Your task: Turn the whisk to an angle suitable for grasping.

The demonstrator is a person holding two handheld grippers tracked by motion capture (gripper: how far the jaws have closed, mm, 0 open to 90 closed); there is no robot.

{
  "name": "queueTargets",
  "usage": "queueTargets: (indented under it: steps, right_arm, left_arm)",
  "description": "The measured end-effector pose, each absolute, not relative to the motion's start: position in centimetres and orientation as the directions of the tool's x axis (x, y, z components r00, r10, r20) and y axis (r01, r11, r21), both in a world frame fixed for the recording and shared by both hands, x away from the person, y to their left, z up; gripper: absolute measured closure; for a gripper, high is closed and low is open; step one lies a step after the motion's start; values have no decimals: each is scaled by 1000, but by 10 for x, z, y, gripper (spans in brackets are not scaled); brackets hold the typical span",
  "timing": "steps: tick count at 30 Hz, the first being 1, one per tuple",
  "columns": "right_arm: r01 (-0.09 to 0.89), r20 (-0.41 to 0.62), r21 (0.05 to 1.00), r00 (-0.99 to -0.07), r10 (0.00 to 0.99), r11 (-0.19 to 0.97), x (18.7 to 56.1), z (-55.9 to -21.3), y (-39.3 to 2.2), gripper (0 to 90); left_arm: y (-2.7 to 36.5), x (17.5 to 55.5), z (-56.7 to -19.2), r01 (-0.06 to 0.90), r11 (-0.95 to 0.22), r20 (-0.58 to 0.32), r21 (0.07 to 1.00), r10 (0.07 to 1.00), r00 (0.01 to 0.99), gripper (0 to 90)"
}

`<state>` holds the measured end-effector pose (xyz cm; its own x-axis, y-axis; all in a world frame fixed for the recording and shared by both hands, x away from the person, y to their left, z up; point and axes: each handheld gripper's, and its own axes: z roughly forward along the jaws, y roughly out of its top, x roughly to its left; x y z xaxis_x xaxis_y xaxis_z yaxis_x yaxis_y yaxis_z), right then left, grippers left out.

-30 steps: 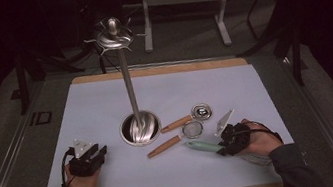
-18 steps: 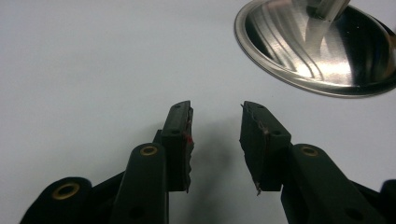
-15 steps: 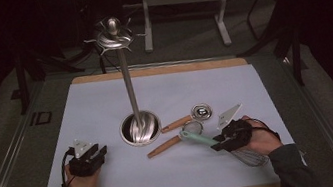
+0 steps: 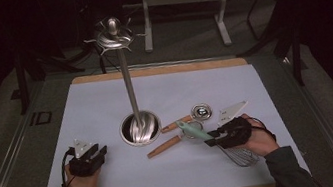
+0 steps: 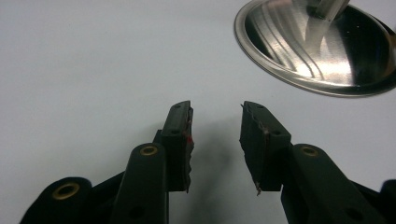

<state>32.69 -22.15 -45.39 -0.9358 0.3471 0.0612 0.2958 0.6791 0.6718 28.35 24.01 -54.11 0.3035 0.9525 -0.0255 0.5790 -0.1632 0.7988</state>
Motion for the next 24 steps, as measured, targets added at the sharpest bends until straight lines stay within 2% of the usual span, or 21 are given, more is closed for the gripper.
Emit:
queueTargets:
  steps: [24]
  right_arm:
    - [236,40,826,-931,363,513,321,-438,-204,695]
  left_arm:
    - [240,284,-541,582,-167,-23,796,952,304,638]
